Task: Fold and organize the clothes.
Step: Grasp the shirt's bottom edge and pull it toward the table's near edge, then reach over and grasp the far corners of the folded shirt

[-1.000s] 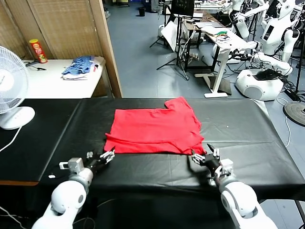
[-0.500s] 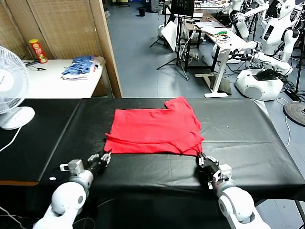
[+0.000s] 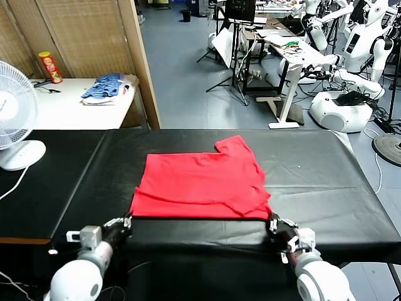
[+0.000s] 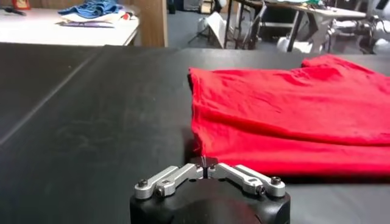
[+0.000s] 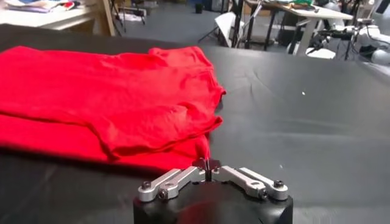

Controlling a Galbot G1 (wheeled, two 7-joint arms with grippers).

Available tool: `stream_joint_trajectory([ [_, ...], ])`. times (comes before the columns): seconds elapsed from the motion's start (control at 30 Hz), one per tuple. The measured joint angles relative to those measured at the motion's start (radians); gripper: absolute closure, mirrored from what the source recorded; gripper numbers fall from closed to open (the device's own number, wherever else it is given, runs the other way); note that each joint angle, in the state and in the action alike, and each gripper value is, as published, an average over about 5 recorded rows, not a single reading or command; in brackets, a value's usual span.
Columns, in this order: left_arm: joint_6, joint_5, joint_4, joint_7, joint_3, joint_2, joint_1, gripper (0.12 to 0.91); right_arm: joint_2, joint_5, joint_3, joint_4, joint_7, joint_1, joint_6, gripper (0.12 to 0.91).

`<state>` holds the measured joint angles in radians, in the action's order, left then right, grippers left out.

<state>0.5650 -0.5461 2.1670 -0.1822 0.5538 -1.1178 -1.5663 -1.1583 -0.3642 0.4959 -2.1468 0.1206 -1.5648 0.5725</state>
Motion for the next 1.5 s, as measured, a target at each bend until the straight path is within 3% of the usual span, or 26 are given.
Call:
stream_joint_trajectory([
  [0.13,0.022,0.026,0.029,-0.001,0.01,-0.003,-0.026,0.811,0.003,-0.012,0.014,-0.036,0.001,-0.033,0.013,0.516],
  [0.3,0.056,0.038,0.075,-0.012,0.032,0.001,-0.06,0.52,0.025,-0.07,0.053,-0.093,0.002,-0.042,0.021,0.275],
  [0.4,0.07,0.003,0.11,-0.03,0.054,0.017,-0.06,0.346,0.044,-0.102,0.073,-0.093,-0.002,-0.007,0.005,0.234],
  [0.5,0.075,-0.067,0.124,-0.034,0.067,0.044,-0.024,0.254,0.061,-0.116,0.073,-0.06,-0.003,0.077,0.002,0.228],
  [0.7,0.087,-0.192,0.037,-0.039,0.033,0.101,0.179,0.233,0.074,-0.123,-0.001,0.084,0.015,0.343,0.019,0.227],
  [0.97,0.098,-0.241,-0.238,-0.062,-0.108,0.093,0.513,0.232,0.045,-0.124,-0.173,0.41,0.028,0.703,0.003,0.227],
  [1.27,0.11,-0.223,-0.524,-0.051,-0.242,0.058,0.764,0.232,-0.043,-0.081,-0.296,0.745,0.006,0.96,0.014,0.227],
  [1.5,0.121,-0.209,-0.673,-0.007,-0.299,0.03,0.856,0.232,-0.127,-0.055,-0.317,0.932,-0.009,1.063,-0.004,0.227],
])
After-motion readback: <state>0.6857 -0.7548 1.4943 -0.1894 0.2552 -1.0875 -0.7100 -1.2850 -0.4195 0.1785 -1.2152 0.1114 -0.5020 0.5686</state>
